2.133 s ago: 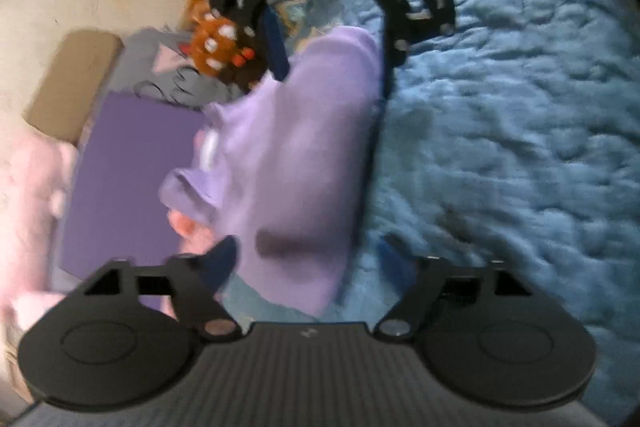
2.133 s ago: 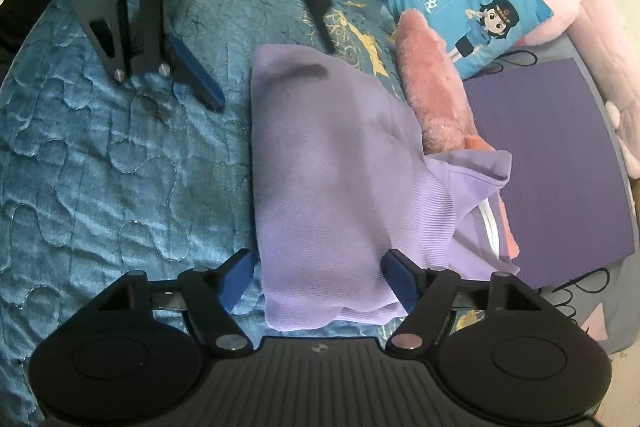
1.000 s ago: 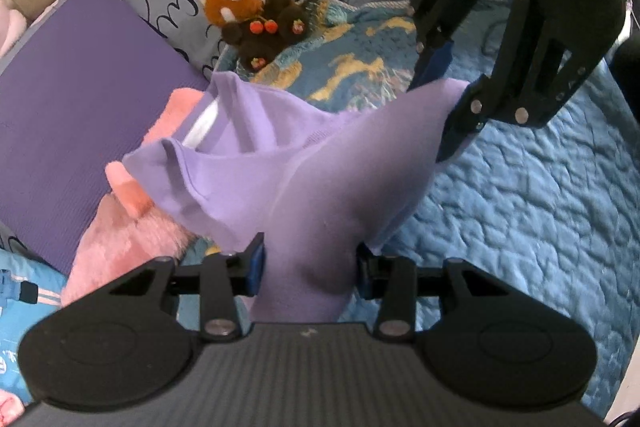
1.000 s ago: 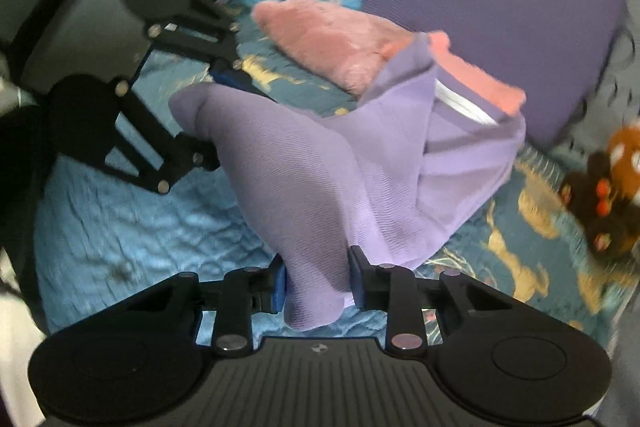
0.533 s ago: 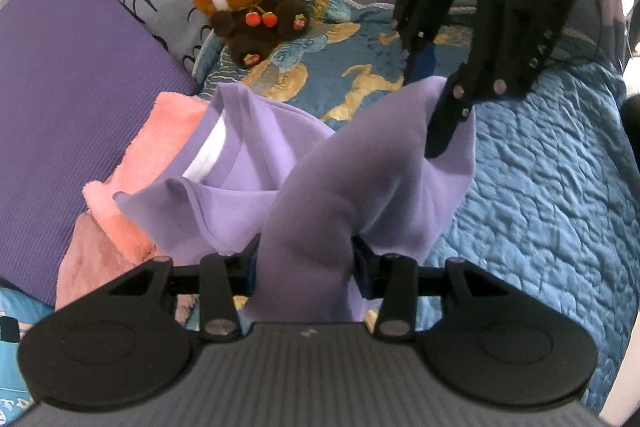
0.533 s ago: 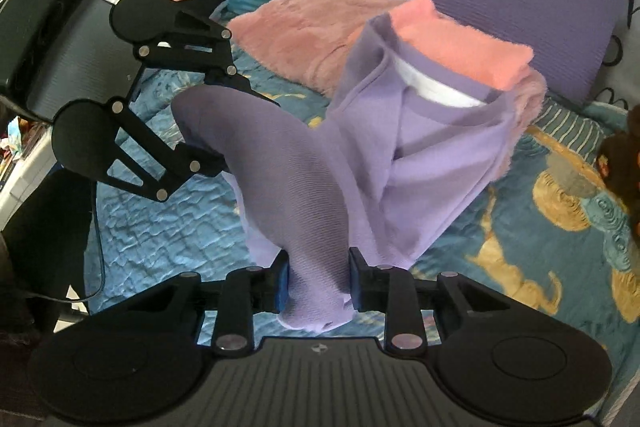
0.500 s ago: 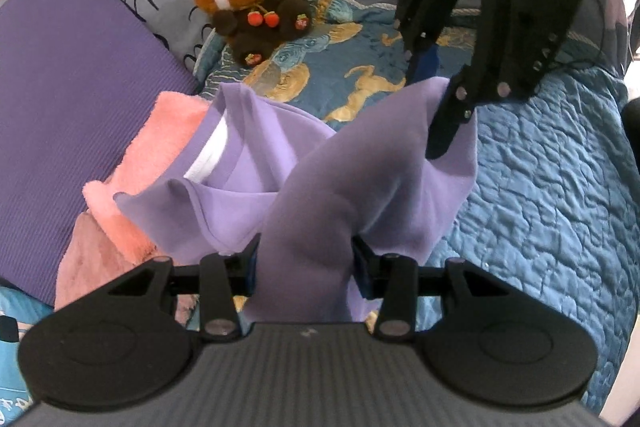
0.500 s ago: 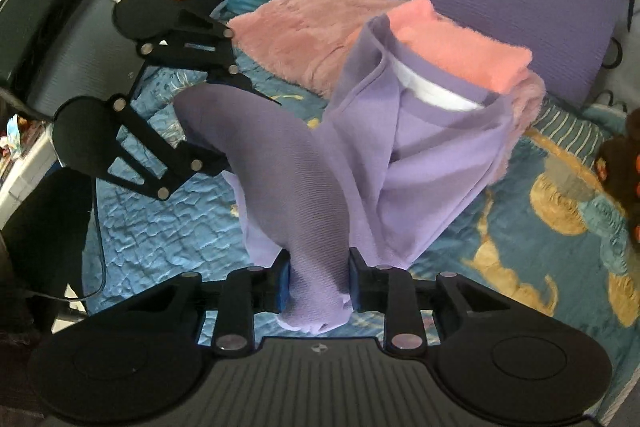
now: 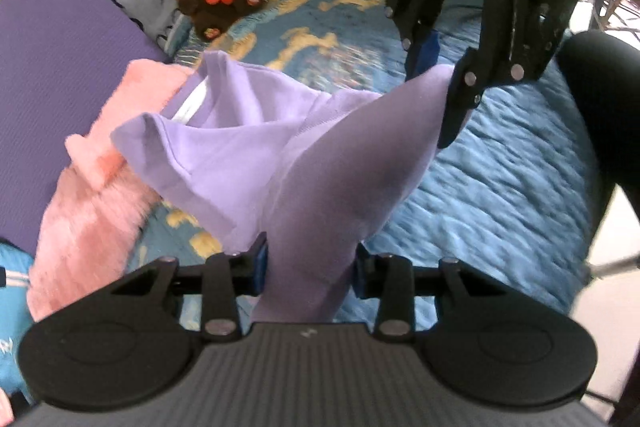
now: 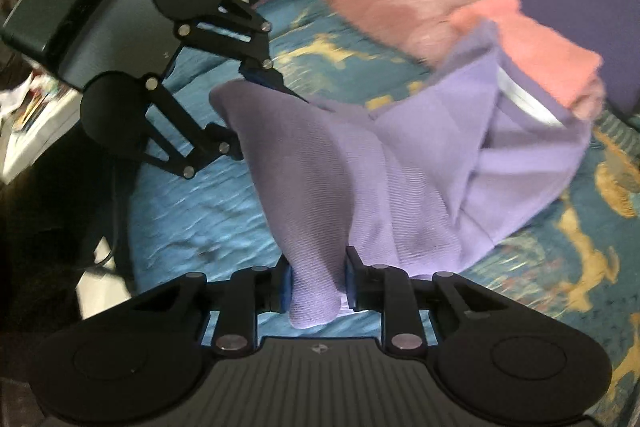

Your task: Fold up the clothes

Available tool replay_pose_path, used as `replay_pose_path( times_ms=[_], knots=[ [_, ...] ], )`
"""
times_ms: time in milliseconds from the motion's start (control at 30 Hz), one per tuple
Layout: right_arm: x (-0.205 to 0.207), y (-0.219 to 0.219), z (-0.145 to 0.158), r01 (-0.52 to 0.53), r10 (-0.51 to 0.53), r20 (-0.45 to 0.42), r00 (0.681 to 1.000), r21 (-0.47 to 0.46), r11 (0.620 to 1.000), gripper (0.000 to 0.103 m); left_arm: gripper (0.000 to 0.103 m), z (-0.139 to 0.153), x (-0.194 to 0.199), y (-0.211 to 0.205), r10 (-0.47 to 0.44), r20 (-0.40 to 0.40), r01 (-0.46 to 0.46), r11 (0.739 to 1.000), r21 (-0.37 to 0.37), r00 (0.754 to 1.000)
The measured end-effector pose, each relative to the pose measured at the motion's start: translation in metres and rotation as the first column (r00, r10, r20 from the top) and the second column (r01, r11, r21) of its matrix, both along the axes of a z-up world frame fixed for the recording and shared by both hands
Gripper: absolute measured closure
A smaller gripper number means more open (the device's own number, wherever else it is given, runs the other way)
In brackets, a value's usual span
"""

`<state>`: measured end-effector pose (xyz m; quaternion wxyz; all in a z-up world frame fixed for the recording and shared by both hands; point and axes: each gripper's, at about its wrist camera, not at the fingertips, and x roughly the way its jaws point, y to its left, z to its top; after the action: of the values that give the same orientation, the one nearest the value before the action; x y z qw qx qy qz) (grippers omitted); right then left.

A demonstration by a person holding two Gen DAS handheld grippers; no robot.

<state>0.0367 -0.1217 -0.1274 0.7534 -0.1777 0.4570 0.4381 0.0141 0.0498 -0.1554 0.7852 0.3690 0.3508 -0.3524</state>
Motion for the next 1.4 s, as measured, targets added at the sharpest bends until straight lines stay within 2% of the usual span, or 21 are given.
replay_pose_path(
  times_ms=[333, 433, 533, 667, 733, 967, 1167, 1400],
  knots=[
    [-0.104, 0.021, 0.009, -0.131, 0.127, -0.148, 0.981, -0.018, 0.991, 0.078, 0.060, 0.011, -0.127, 0.009, -0.084, -0.137, 0.090, 0.995, 0.038, 0.987],
    [-0.111, 0.018, 0.010, -0.137, 0.133, -0.176, 0.975, -0.012, 0.990, 0.078, 0.058, 0.012, -0.135, 0.005, -0.120, -0.146, 0.130, 0.990, 0.056, 0.982],
    [-0.094, 0.013, 0.011, -0.127, 0.123, -0.206, 0.971, -0.002, 0.992, 0.078, 0.056, 0.019, -0.112, -0.001, -0.153, -0.156, 0.166, 0.984, 0.072, 0.976],
    [-0.052, 0.004, 0.012, -0.116, 0.118, -0.290, 0.950, 0.022, 0.993, 0.078, 0.049, 0.028, -0.059, -0.009, -0.195, -0.262, 0.216, 0.975, 0.052, 0.945],
    [-0.030, -0.003, 0.012, -0.097, 0.103, -0.317, 0.943, 0.033, 0.995, 0.078, 0.044, 0.030, -0.030, -0.014, -0.192, -0.288, 0.214, 0.976, 0.045, 0.938],
    [0.042, -0.022, 0.007, -0.025, 0.050, -0.366, 0.929, 0.071, 0.997, 0.078, 0.041, 0.031, 0.061, -0.012, -0.126, -0.367, 0.138, 0.990, 0.007, 0.922],
    [0.078, -0.023, 0.006, -0.024, 0.055, -0.366, 0.929, 0.089, 0.996, 0.078, 0.040, 0.031, 0.104, -0.009, -0.095, -0.359, 0.099, 0.995, -0.008, 0.928],
    [0.117, -0.029, 0.002, -0.010, 0.048, -0.370, 0.928, 0.105, 0.994, 0.078, 0.040, 0.024, 0.152, -0.007, -0.016, -0.367, 0.003, 0.999, -0.038, 0.930]
  ],
)
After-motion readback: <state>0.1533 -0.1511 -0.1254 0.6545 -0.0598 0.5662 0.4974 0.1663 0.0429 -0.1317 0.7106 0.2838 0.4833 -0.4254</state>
